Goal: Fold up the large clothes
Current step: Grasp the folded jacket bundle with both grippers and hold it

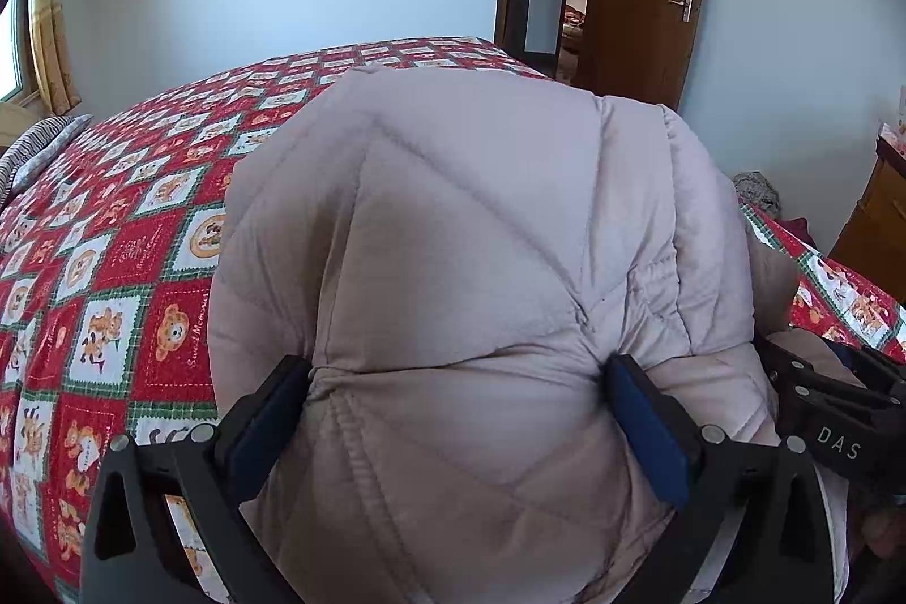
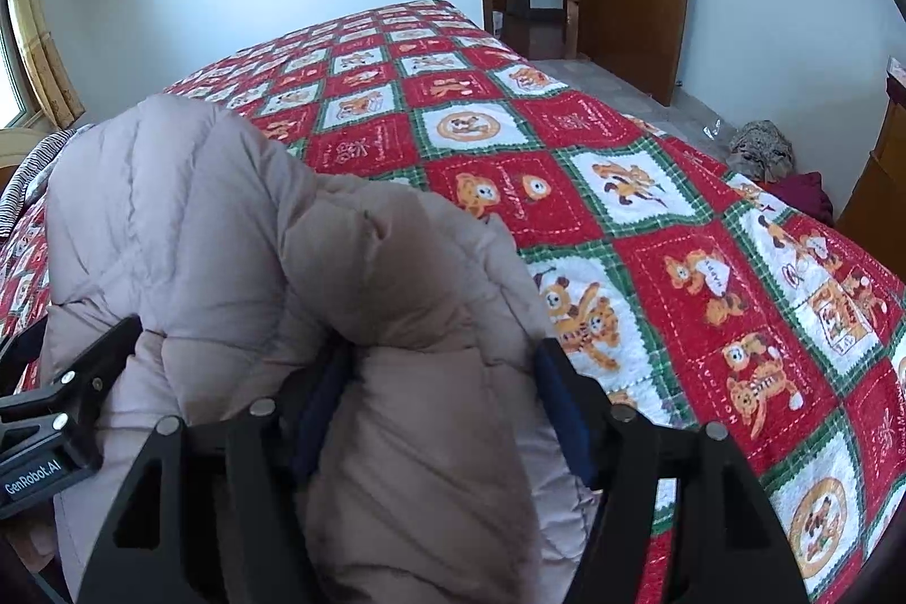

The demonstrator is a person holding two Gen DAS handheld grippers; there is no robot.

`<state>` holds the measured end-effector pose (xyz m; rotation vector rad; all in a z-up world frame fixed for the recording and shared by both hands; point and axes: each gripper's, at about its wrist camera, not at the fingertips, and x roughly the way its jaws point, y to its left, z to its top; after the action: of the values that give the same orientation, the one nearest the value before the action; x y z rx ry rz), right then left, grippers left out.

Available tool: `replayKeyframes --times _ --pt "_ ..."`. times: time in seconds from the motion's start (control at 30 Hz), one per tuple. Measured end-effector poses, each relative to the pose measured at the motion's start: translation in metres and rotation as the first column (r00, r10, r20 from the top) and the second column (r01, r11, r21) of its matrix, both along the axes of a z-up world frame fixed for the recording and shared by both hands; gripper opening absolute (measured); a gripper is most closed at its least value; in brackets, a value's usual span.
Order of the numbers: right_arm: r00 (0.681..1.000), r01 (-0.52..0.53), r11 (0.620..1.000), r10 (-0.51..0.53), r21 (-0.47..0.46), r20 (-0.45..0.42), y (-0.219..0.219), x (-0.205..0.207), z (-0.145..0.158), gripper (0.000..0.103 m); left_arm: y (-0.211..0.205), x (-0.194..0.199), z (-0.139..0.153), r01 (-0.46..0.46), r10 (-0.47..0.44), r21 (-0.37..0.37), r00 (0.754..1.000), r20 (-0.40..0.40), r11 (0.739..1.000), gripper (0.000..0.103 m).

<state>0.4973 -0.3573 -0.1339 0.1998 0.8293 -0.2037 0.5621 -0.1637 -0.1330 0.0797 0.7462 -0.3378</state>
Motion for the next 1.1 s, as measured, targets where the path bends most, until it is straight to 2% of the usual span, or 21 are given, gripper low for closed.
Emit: replayKeyframes --times 1.1 --pt "0.999 0.017 0.996 -0.014 0.085 -0.028 -0.009 0.009 -0.017 0.077 -0.011 0.003 -0.009 -0.015 0.016 0.043 1.000 -0.015 0.999 0.102"
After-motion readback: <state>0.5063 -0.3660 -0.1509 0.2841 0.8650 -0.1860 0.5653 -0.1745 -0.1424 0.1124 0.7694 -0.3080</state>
